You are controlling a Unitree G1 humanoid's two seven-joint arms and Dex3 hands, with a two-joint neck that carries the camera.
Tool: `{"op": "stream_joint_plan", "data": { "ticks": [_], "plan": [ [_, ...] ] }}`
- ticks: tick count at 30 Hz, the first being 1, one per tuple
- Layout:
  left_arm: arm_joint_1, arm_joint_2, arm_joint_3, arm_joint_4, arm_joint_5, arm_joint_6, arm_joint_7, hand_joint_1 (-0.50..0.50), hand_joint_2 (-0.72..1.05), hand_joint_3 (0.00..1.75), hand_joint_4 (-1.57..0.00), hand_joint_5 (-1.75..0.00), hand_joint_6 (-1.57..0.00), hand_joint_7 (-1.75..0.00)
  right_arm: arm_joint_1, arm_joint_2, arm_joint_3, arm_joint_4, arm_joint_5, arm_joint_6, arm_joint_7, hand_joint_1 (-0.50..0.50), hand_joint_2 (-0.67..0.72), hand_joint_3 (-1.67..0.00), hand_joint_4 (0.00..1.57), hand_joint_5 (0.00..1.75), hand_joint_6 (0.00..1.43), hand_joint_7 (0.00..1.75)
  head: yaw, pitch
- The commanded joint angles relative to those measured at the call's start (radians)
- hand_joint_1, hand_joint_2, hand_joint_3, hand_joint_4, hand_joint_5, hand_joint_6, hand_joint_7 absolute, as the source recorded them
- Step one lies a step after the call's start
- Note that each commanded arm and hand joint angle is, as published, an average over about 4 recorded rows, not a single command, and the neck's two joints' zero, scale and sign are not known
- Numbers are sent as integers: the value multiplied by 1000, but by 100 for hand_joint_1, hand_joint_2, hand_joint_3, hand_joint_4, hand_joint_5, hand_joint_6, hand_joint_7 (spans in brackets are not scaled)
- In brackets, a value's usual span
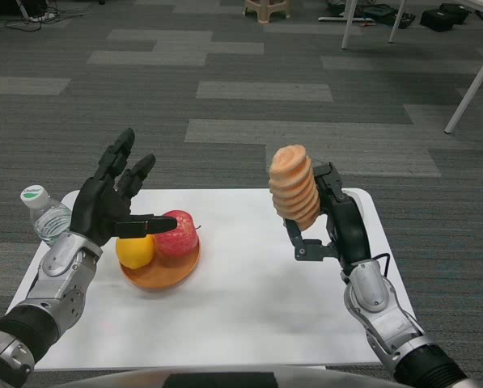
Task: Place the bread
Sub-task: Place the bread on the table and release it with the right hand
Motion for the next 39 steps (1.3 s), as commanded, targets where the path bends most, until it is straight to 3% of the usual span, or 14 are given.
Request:
{"op": "stream_joint_plan", "data": {
  "ticks": [1,5,13,17,21,26,39],
  "plan": [
    [7,7,11,-5,1,-9,-5,50,52,0,0,-41,0,0,-27,-7,2,-3,8,-19,-6,-38,-48,-143,69,155,54,159,0,0],
    [2,13,11,-5,-3,-9,-5,50,52,9,0,-41,0,0,-32,-5,2,2,8,-19,-6,-38,-48,-143,69,155,54,155,5,6],
    [-5,33,2,-5,-9,-9,-5,50,52,2,0,-41,0,0,-37,8,1,17,7,-21,-1,-36,-48,-143,69,155,54,154,24,2],
    [-8,34,2,-4,-13,-9,-5,50,52,0,0,-41,0,0,-39,20,-2,31,7,-28,1,-35,-48,-143,69,162,54,154,27,1],
    [-9,26,9,-1,-19,-9,-7,50,52,4,0,-41,0,0,-52,25,0,44,6,-28,3,-35,-48,-143,69,155,54,155,39,14],
    [-10,16,19,1,-19,-9,-9,50,52,4,0,-41,0,0,-70,27,2,54,6,-28,5,-35,-48,-143,69,160,54,154,43,6],
    [-4,25,17,-3,-26,-9,-10,50,52,7,0,-41,0,0,-75,51,2,59,4,-31,8,-38,-48,-143,66,155,54,155,52,-15]
  ]
}}
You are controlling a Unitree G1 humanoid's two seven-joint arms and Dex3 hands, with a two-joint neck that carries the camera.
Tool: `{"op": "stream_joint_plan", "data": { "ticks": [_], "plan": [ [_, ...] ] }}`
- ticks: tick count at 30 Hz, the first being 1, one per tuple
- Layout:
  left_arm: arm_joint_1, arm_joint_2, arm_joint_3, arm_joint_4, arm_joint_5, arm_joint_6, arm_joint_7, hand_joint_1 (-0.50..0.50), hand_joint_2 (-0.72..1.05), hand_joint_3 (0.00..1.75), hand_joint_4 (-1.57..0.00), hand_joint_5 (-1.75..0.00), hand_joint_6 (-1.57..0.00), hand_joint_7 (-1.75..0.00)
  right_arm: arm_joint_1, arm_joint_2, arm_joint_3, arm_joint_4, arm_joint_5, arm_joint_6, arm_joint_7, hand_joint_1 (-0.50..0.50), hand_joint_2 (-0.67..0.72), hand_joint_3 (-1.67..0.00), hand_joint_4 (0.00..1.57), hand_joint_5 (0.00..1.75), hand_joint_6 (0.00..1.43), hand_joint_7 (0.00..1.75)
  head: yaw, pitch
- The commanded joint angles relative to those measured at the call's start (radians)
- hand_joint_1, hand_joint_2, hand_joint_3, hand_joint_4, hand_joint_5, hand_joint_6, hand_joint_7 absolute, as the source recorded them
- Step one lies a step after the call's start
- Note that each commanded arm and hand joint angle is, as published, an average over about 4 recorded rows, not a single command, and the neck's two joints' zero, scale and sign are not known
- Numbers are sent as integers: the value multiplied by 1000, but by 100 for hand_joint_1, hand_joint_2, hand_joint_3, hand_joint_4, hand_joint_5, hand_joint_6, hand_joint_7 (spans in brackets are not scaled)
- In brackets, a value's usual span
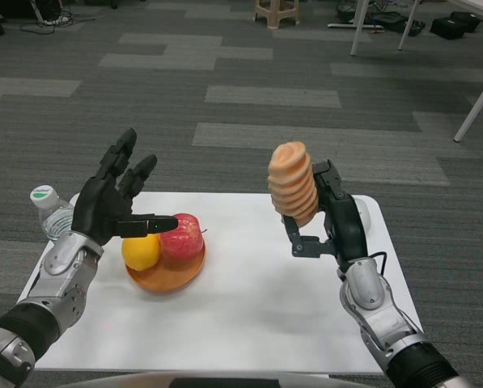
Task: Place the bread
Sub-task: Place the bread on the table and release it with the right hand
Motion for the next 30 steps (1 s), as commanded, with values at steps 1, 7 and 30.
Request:
{"op": "stream_joint_plan", "data": {
  "ticks": [1,7,30],
  "plan": [
    [0,12,6,-4,-5,-9,-6,50,52,9,0,-41,0,0,-14,6,1,6,4,-18,-3,-38,-48,-143,66,155,54,154,8,-4],
    [13,16,12,-15,-5,-9,-4,50,52,9,0,-41,0,0,-14,5,6,5,4,-18,-3,-38,-48,-143,66,158,54,155,6,-8],
    [6,-45,33,-3,26,-8,-4,50,52,0,0,-41,0,0,-133,-122,-1,-11,-282,12,108,-38,-48,-143,60,165,51,161,-28,-12]
  ]
}}
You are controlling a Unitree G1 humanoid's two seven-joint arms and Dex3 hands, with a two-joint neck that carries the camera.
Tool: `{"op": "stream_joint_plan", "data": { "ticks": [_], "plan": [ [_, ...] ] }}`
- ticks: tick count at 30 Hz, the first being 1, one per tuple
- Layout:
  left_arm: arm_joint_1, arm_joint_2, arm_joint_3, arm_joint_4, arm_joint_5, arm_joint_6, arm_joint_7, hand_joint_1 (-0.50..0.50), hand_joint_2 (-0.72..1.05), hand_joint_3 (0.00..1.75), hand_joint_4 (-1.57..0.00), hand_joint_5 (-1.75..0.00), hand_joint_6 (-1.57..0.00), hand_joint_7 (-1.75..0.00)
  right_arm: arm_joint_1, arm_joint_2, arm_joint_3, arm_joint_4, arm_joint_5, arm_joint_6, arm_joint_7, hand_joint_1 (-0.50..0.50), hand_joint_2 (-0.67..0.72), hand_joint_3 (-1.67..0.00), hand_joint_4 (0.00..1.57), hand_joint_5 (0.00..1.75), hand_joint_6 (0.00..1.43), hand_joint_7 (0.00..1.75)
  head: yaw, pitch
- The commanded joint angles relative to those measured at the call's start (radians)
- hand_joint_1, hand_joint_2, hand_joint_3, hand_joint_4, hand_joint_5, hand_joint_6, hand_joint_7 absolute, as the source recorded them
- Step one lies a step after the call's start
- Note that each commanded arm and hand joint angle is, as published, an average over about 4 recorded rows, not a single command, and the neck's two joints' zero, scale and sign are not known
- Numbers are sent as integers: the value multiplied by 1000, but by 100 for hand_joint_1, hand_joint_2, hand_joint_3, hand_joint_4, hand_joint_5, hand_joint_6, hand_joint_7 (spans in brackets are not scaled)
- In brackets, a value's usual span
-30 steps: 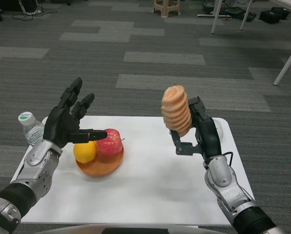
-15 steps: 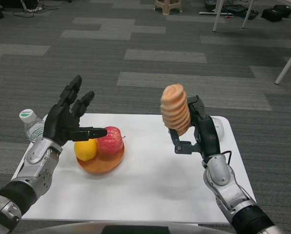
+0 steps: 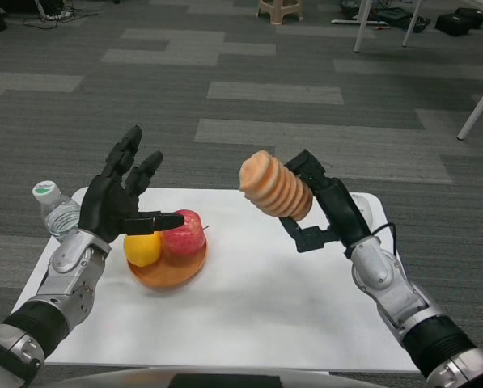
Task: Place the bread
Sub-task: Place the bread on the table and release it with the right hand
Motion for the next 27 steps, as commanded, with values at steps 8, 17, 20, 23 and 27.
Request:
{"op": "stream_joint_plan", "data": {
  "ticks": [8,17,20,23,27],
  "plan": [
    [-18,-17,6,31,5,-8,-5,50,52,2,0,-41,0,0,-97,-47,-6,-77,-365,114,160,-41,-48,-139,62,165,54,157,-17,-1],
    [-53,-25,-13,79,5,-6,-5,50,52,4,0,-41,0,0,-162,-21,2,123,-433,138,236,-42,-48,-135,63,165,54,159,-42,-12],
    [-61,-26,-17,90,4,-6,-5,50,52,7,0,-41,0,0,-174,2,-38,241,-474,135,267,-42,-48,-135,63,165,54,159,-40,-13],
    [-64,-27,-17,94,4,-6,-5,50,52,7,0,-41,0,0,-176,19,-83,329,-510,131,279,-42,-48,-135,65,165,54,159,-36,-14],
    [-65,-30,-17,94,4,-6,-5,50,52,2,0,-41,0,0,-176,29,-134,401,-550,125,282,-42,-48,-135,65,165,53,161,-34,-15]
  ]
}}
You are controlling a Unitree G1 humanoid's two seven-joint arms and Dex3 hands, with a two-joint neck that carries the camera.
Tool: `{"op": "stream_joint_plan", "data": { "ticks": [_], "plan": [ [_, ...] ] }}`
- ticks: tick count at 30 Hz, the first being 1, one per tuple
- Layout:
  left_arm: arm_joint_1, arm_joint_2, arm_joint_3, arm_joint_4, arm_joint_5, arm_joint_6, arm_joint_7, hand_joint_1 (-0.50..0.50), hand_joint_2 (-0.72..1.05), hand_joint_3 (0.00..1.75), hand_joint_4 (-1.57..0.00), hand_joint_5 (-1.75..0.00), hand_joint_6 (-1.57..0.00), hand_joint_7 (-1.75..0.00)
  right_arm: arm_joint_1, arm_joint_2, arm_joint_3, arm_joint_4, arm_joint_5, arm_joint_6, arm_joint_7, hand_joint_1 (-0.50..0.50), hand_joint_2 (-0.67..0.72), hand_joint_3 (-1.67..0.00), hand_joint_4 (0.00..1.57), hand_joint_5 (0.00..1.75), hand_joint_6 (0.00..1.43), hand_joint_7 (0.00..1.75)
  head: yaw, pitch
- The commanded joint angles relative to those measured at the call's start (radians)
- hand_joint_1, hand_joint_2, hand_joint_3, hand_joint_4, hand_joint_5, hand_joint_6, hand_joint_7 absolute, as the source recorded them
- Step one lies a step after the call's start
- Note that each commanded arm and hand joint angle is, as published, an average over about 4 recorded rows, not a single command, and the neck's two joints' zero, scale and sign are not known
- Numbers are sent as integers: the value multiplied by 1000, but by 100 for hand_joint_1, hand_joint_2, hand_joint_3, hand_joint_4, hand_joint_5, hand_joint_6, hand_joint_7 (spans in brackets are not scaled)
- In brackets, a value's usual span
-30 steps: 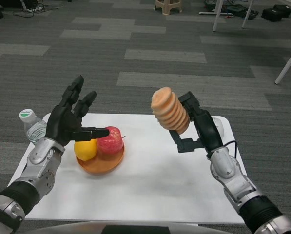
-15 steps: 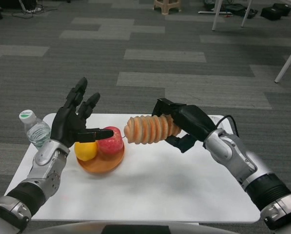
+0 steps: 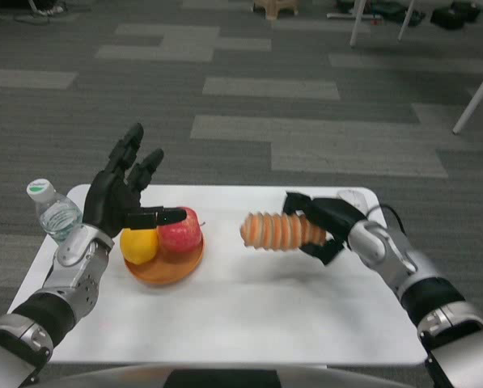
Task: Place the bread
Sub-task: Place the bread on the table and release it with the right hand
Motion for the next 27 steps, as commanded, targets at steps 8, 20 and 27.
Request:
{"op": "stream_joint_plan", "data": {
  "ticks": [8,20,27],
  "plan": [
    [-14,-6,-2,9,2,-2,-2,50,52,7,0,-41,0,0,-10,16,-55,123,-73,5,6,-42,-48,-135,64,165,49,161,-3,-1],
    [-15,-7,-8,9,2,-2,-2,50,52,0,0,-41,0,0,0,28,-33,152,-117,15,3,-43,-48,-121,20,158,16,168,-6,-9],
    [-14,-7,-11,9,2,-2,-2,50,52,0,0,-41,0,0,18,28,-27,120,-117,12,6,-42,-41,-123,1,148,3,168,-11,-10]
  ]
}}
